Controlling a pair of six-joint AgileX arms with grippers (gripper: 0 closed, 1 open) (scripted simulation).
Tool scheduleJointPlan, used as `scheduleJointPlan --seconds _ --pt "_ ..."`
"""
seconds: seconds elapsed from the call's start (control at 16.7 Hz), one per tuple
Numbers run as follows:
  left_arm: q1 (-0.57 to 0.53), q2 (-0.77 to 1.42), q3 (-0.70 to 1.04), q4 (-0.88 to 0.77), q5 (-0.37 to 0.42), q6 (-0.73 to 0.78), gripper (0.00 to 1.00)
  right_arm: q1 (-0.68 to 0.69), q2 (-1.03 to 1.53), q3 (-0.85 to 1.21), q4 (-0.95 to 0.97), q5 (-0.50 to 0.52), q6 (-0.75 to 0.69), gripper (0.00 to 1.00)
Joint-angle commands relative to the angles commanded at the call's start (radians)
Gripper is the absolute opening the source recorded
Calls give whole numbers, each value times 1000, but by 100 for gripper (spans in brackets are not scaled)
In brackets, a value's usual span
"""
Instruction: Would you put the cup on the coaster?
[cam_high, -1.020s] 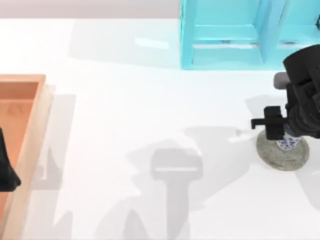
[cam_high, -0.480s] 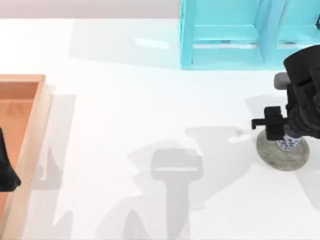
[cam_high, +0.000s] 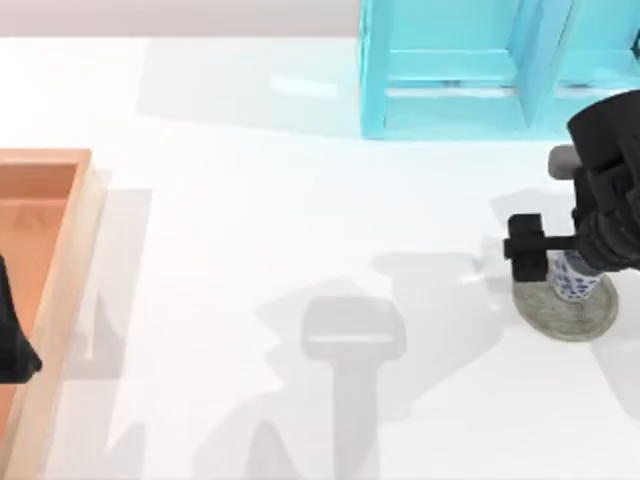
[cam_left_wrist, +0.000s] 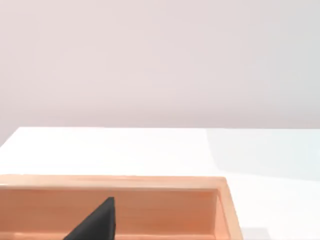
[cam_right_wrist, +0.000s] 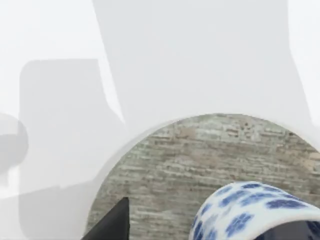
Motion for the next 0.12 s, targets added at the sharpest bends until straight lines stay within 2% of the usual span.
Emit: scheduleJointPlan --seconds 0.12 --pt "0 0 0 0 0 0 100 0 0 0 0 0 0 100"
